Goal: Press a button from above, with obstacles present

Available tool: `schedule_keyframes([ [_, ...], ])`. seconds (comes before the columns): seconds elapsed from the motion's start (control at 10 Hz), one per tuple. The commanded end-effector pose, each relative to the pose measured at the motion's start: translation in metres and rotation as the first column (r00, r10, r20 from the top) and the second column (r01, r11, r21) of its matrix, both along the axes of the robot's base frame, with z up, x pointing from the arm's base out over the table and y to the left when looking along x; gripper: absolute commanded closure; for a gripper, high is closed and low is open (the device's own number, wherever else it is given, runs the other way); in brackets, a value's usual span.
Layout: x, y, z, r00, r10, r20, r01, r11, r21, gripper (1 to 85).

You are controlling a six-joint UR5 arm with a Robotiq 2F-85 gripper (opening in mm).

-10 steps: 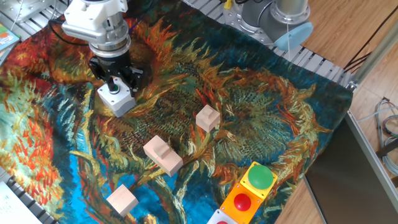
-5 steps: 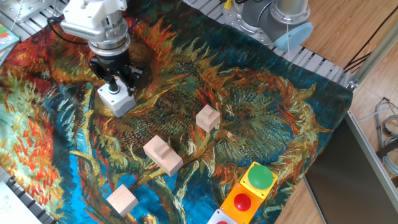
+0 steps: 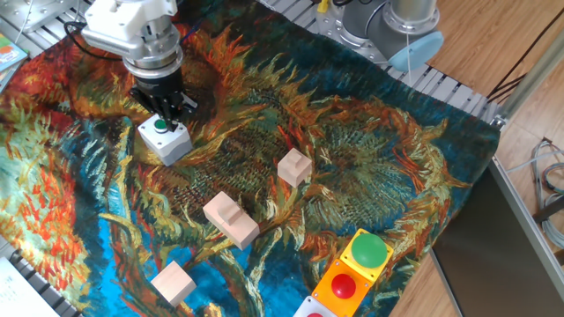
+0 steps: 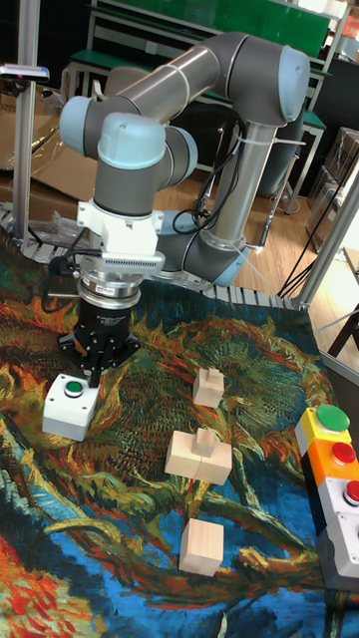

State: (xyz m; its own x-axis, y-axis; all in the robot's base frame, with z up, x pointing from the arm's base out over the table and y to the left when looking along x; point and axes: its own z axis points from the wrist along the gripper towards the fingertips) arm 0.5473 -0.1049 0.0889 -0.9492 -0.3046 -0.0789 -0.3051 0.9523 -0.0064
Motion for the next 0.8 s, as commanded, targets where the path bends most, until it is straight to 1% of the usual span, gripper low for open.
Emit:
schedule_keyframes([
  [0.0,0.008,-0.002,0.007,1.0,-0.012,0.01,0.012,0.999,0.03,84.3],
  [0.1,0.01,-0.005,0.006,1.0,0.001,0.012,-0.002,0.999,0.042,84.3],
  [0.2,0.008,-0.004,0.007,1.0,-0.008,0.007,0.007,0.999,0.052,84.3],
  [0.5,0.01,0.002,0.012,1.0,-0.009,0.023,0.008,0.997,0.072,84.3],
  [0.6,0.011,-0.001,0.012,1.0,-0.009,0.025,0.008,0.998,0.063,84.3],
  [0.7,0.009,-0.009,0.011,1.0,-0.002,0.024,0.001,0.999,0.033,84.3],
])
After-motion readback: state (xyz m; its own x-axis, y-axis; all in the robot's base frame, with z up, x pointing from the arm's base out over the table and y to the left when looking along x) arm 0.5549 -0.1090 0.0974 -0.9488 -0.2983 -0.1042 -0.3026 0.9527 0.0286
